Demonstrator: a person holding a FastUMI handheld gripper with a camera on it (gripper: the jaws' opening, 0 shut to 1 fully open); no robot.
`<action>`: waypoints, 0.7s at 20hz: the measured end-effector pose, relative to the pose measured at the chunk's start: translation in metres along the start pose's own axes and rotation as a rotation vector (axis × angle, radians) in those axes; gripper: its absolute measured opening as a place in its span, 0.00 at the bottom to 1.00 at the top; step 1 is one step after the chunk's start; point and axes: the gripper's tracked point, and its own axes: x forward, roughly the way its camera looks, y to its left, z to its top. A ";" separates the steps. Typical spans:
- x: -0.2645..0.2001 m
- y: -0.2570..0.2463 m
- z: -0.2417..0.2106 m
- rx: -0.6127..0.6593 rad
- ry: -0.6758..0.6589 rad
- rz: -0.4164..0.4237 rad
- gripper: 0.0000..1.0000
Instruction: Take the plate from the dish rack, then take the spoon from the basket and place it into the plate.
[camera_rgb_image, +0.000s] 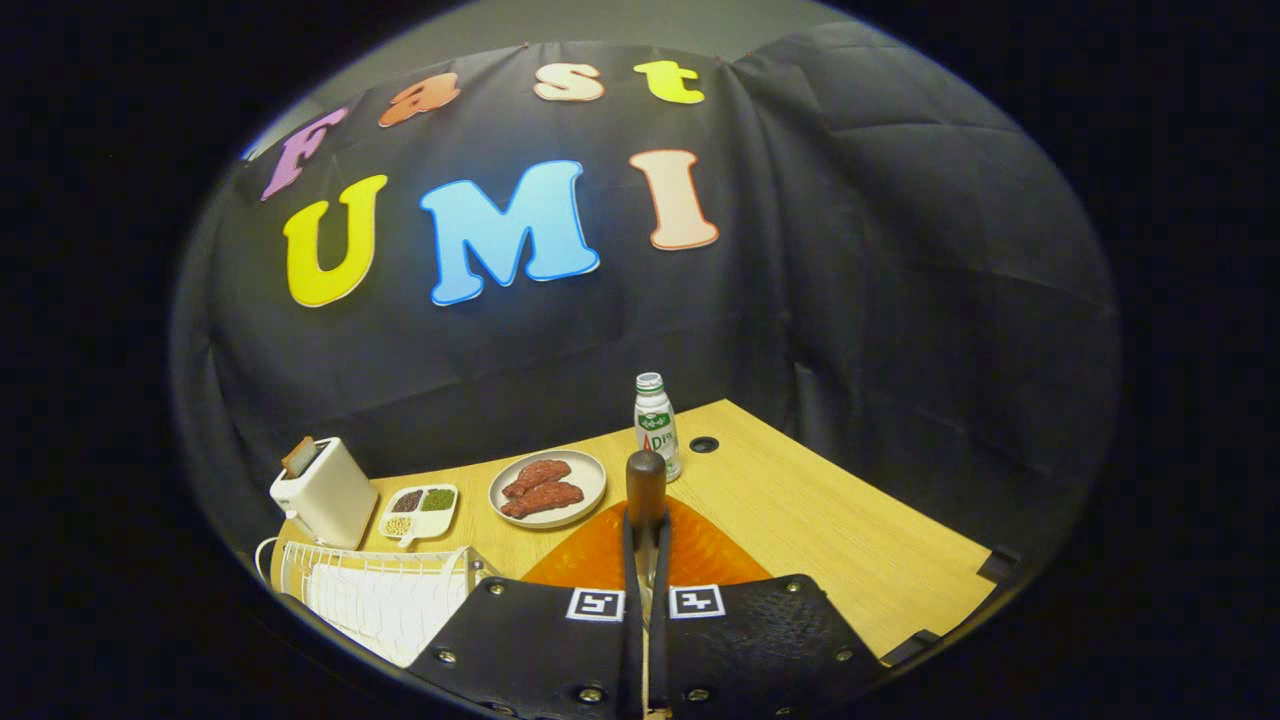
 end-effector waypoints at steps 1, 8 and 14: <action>-0.009 0.010 0.007 -0.032 -0.013 0.007 0.02; -0.080 0.114 0.013 -0.241 -0.038 0.133 0.02; -0.162 0.239 -0.041 -0.308 0.008 0.381 0.02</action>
